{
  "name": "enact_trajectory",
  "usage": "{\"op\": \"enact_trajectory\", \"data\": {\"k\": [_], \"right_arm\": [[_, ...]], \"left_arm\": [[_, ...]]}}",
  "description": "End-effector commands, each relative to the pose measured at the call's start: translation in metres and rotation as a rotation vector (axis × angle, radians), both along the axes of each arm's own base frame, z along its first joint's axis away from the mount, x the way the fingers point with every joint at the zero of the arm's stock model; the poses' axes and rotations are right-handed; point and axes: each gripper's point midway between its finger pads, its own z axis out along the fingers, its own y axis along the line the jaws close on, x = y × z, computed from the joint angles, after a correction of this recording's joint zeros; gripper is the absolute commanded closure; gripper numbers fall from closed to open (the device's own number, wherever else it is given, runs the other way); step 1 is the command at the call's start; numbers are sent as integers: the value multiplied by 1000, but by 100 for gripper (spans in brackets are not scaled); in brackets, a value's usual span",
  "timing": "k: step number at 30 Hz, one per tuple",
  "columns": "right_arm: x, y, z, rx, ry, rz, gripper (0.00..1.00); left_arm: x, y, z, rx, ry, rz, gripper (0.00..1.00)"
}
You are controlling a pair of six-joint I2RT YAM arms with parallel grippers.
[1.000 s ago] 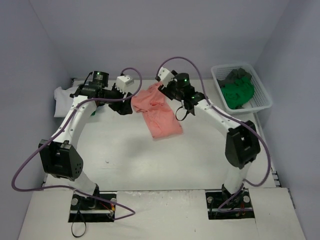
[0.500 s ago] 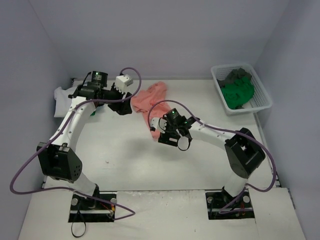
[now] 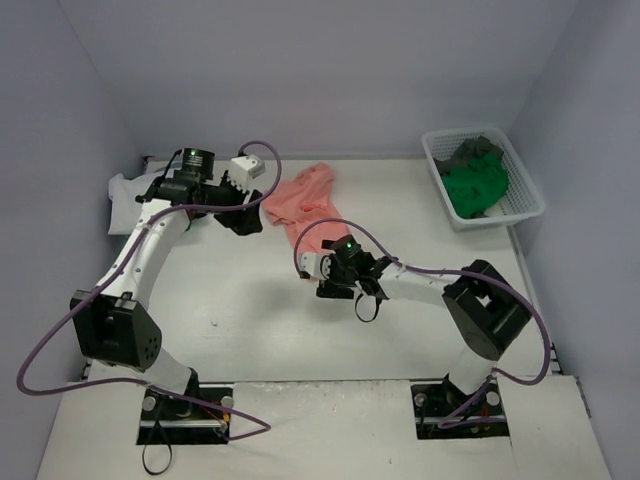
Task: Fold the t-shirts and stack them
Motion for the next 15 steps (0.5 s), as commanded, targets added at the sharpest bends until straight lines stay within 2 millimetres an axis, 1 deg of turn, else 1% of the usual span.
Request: {"op": "enact_trajectory", "data": {"k": [1, 4, 5, 7, 8, 10, 12, 13, 14, 15], "right_arm": [[21, 15, 39, 67, -184, -9, 13], [21, 17, 36, 63, -185, 1, 13], [20, 18, 30, 55, -177, 6, 13], [23, 19, 25, 45, -176, 11, 13], [23, 19, 17, 28, -167, 15, 13], [26, 21, 11, 20, -163, 22, 13], [26, 22, 1, 8, -143, 27, 13], [29, 23, 0, 4, -142, 25, 14], [29, 23, -7, -6, -131, 27, 16], [32, 23, -9, -6, -128, 20, 17]], "left_arm": [[6, 1, 31, -12, -129, -7, 43], [7, 1, 32, -14, -132, -7, 43], [7, 1, 32, -14, -134, -6, 43], [7, 1, 30, -14, -129, -8, 43], [7, 1, 29, -14, -126, -8, 43], [7, 2, 29, -13, -126, -6, 43], [7, 2, 30, -14, -127, -6, 43], [6, 2, 30, -13, -126, -5, 43], [6, 3, 31, -16, -128, -3, 43], [6, 3, 31, -16, -129, -3, 43]]}}
